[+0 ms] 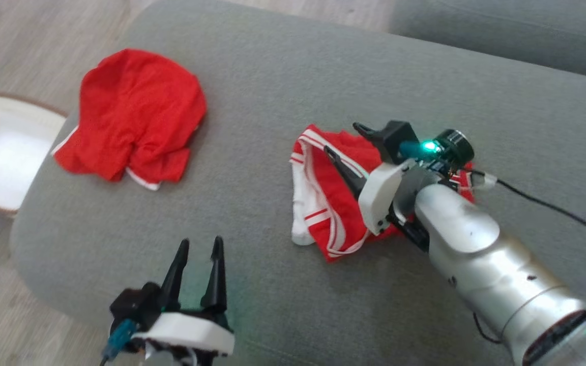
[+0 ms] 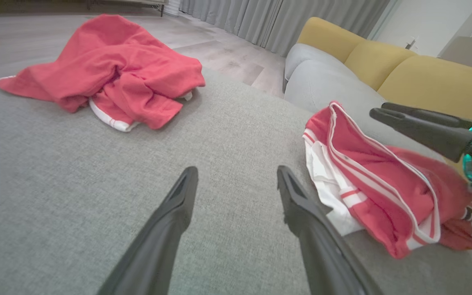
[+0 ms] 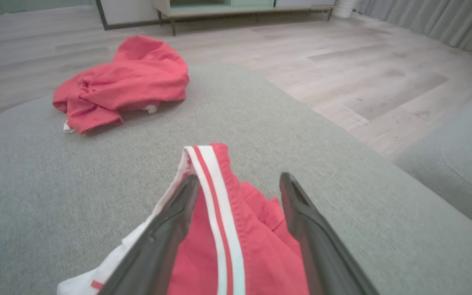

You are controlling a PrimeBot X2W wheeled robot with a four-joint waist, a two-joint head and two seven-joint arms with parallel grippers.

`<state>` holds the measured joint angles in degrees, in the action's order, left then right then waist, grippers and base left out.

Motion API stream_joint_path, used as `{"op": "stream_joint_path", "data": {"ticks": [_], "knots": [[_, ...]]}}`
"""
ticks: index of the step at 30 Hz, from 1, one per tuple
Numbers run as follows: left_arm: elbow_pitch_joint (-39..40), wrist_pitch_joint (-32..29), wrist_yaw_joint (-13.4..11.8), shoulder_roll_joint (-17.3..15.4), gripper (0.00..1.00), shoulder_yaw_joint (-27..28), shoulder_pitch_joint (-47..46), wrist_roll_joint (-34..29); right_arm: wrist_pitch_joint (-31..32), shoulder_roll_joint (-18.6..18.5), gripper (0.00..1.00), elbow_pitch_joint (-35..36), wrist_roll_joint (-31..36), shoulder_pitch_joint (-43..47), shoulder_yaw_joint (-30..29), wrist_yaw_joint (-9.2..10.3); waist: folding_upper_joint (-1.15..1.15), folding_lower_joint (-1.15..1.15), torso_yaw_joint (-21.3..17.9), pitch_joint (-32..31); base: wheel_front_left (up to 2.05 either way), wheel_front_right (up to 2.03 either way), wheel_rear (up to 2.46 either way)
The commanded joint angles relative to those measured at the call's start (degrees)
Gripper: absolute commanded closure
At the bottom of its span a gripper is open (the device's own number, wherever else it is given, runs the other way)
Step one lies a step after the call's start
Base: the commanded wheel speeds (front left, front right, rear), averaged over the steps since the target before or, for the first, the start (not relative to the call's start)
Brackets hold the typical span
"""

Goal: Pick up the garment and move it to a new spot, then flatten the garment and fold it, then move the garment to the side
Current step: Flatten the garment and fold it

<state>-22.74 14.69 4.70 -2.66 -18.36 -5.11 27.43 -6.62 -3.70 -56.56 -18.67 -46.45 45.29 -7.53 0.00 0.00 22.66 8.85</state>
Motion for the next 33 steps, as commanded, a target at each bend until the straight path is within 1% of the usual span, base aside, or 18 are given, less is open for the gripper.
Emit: {"op": "stream_joint_path", "data": {"ticks": [1, 3, 4, 6, 7, 8, 9, 10, 12, 17, 21, 22, 23, 26, 30, 33], "knots": [[2.0, 0.3, -0.3, -0.2, 0.00, 1.0, -2.4, 0.5, 0.5, 0.8, 0.00, 0.6, -0.6, -1.4, 0.9, 0.04, 0.00, 0.00, 1.6, 1.2, 0.00, 0.00, 0.00], [2.4, 0.3, -0.5, -0.2, 0.00, 0.1, -2.9, 1.1, 1.4, 0.8, 0.04, -0.6, -1.1, -2.5, 2.1, 0.04, 0.00, 0.00, 2.6, 1.8, 0.00, 0.00, 0.00], [2.6, 0.3, -0.6, -0.2, 0.00, -0.4, -3.0, 1.3, 1.6, 0.8, 0.07, -1.2, -1.4, -3.0, 2.5, 0.04, 0.00, 0.00, 3.1, 2.0, 0.00, 0.00, 0.00], [2.9, 0.3, -0.7, -0.2, 0.00, -1.0, -3.2, 1.9, 2.0, 0.8, 0.18, -2.5, -1.8, -3.8, 3.2, 0.04, 0.00, 0.00, 4.0, 2.5, 0.00, 0.00, 0.00], [3.1, 0.3, -0.7, -0.2, 0.00, -1.3, -3.2, 2.1, 2.1, 0.8, 0.39, -3.3, -1.9, -4.3, 3.3, 0.04, 0.00, 0.00, 4.4, 2.6, 0.00, 0.00, 0.00], [3.3, 0.3, -0.7, -0.2, 0.00, -1.5, -3.3, 2.4, 2.0, 0.8, 0.54, -4.0, -2.2, -4.7, 3.3, 0.04, 0.00, 0.00, 4.9, 2.9, 0.00, 0.00, 0.00], [3.6, 0.3, -0.7, -0.2, 0.00, -1.6, -3.4, 2.5, 1.8, 0.8, 0.97, -4.7, -2.7, -5.1, 2.9, 0.04, 0.00, 0.00, 5.2, 3.1, 0.00, 0.00, 0.00], [3.8, 0.3, -0.7, -0.2, 0.00, -1.8, -3.5, 2.6, 1.6, 0.8, 1.00, -5.5, -2.8, -5.8, 2.7, 0.04, 0.00, 0.00, 5.5, 3.4, 0.00, 0.00, 0.00], [4.2, 0.3, -0.7, -0.2, 0.00, -2.2, -3.5, 2.8, 0.6, 0.4, 1.00, -7.7, -3.3, -7.4, 0.8, 0.04, 0.00, 0.00, 6.0, 3.7, 0.00, 0.00, 0.00], [4.3, 0.3, -0.5, -0.2, 0.00, -3.5, -3.4, 3.3, -1.5, -1.1, 1.00, -13.6, -1.2, -11.9, -2.2, 0.04, 0.00, 0.00, 7.4, 4.1, 0.00, 0.00, 0.00], [4.1, 0.3, -0.4, -0.2, 0.00, -4.5, -3.5, 3.5, -3.2, -1.4, 1.00, -15.9, -0.1, -13.6, -5.2, 0.04, 0.00, 0.00, 8.1, 4.2, 0.00, 0.00, 0.00], [3.9, 0.3, -0.4, -0.2, 0.00, -4.7, -3.6, 3.5, -3.1, -1.3, 0.78, -16.2, 0.2, -13.5, -5.7, 0.04, 0.00, 0.00, 8.2, 4.2, 0.00, 0.00, 0.00], [3.8, 0.3, -0.5, -0.2, 0.00, -4.8, -3.6, 3.6, -2.6, -1.1, 0.01, -16.5, 0.2, -13.1, -6.0, 0.04, 0.00, 0.00, 8.2, 4.1, 0.00, 0.00, 0.00], [3.5, 0.3, -0.6, -0.2, 0.00, -4.6, -3.8, 3.6, -2.3, -0.5, 0.00, -16.7, -0.3, -12.1, -7.0, 0.04, 0.00, 0.00, 7.8, 3.8, 0.00, 0.00, 0.00], [2.8, 0.3, -1.0, -0.2, 0.00, -3.4, -4.0, 3.1, -6.3, 0.2, 0.00, -16.6, -0.7, -10.7, -9.0, 0.04, 0.00, 0.00, 6.0, 2.5, 0.00, 0.00, 0.00], [2.5, 0.3, -1.2, -0.2, 0.00, -1.8, -4.1, 2.1, -8.1, 0.4, 0.00, -14.3, -1.3, -9.2, -11.3, 0.04, 0.00, 0.00, 4.2, 1.2, 0.00, 0.00, 0.00]]}}
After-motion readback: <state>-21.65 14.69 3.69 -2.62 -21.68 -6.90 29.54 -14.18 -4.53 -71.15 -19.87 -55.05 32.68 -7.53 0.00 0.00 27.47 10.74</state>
